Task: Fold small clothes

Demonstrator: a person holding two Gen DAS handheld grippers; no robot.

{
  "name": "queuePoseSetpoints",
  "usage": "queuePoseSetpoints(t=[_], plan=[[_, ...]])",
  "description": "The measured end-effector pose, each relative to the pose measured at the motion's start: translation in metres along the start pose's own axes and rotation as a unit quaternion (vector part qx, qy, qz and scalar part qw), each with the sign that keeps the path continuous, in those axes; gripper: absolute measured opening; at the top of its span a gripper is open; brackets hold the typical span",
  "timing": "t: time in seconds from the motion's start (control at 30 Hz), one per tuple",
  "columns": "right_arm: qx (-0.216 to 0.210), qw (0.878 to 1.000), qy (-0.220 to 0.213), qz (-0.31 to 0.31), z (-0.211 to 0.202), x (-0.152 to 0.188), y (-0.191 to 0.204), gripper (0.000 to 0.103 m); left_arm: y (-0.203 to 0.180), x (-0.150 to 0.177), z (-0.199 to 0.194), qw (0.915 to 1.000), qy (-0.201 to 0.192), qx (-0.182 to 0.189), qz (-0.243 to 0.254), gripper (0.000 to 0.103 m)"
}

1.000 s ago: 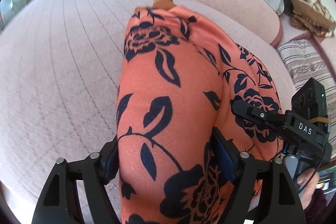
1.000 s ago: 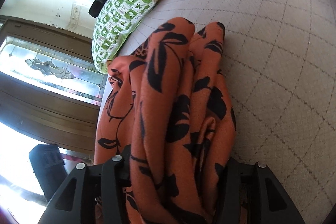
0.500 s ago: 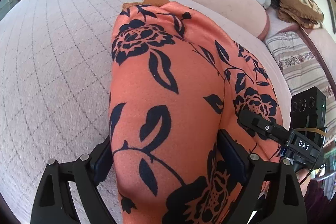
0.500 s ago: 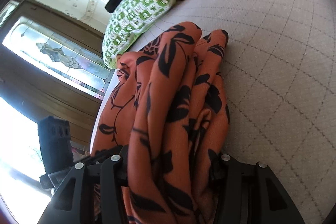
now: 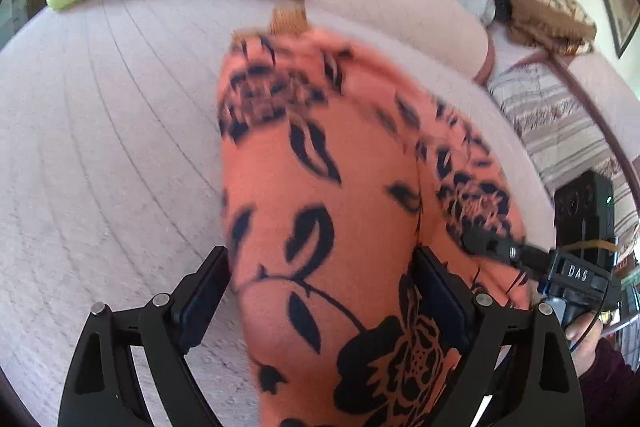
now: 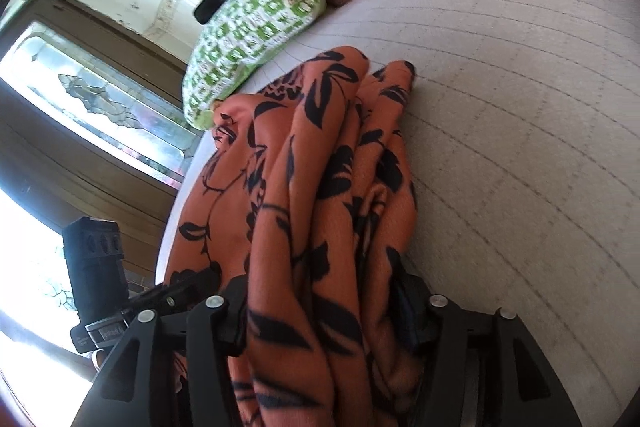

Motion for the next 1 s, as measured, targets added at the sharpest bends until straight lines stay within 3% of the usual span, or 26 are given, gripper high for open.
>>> queuePoseSetpoints(t=[0.07,0.2,0.33,0.5,0.7,0.83,0.9,1.0], plan=[[0.028,1.000,0.003,-0.002,-0.011,-0.003,-0.001,0.070,0.006,-0.009,-0.020,0.9990,-0.040,0.013,-0.014,0.092],[0.069,0.997,-0.019,-0.032,-0.033,-0.015,0.007,0.071,0.023,-0.016,-0.044,0.9945,-0.083,0.031,-0.055,0.092],[0.105,0.991,-0.061,-0.059,-0.053,-0.039,0.026,0.071,0.028,-0.013,-0.049,0.9946,-0.083,0.019,-0.058,0.092],[0.080,0.989,-0.101,-0.071,-0.061,-0.068,0.061,0.071,0.002,-0.010,-0.042,0.9972,-0.070,-0.025,0.010,0.092],[0.013,0.998,-0.062,-0.013,-0.023,-0.075,0.071,0.069,-0.012,0.003,-0.021,0.9925,-0.034,-0.084,0.082,0.092],[0.007,0.999,-0.016,0.040,0.021,-0.066,0.053,0.065,-0.010,0.007,-0.019,0.9927,-0.025,-0.086,0.081,0.092],[0.021,0.998,-0.013,0.054,0.033,-0.064,0.039,0.066,-0.008,0.008,-0.018,0.9943,-0.018,-0.078,0.071,0.092],[0.040,0.998,-0.007,0.056,0.041,-0.067,0.028,0.054,-0.005,0.008,-0.015,0.9959,-0.007,-0.070,0.057,0.094]])
Point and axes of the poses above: each gripper's, at about its wrist camera, not at the fingertips, and z roughly the way its jaws point, y to its left, x to its underside, the point moved 7 cm from there along z, roughly the way its jaws point, and after that the axes turned 1 degree about z, right-handed, at the moved point
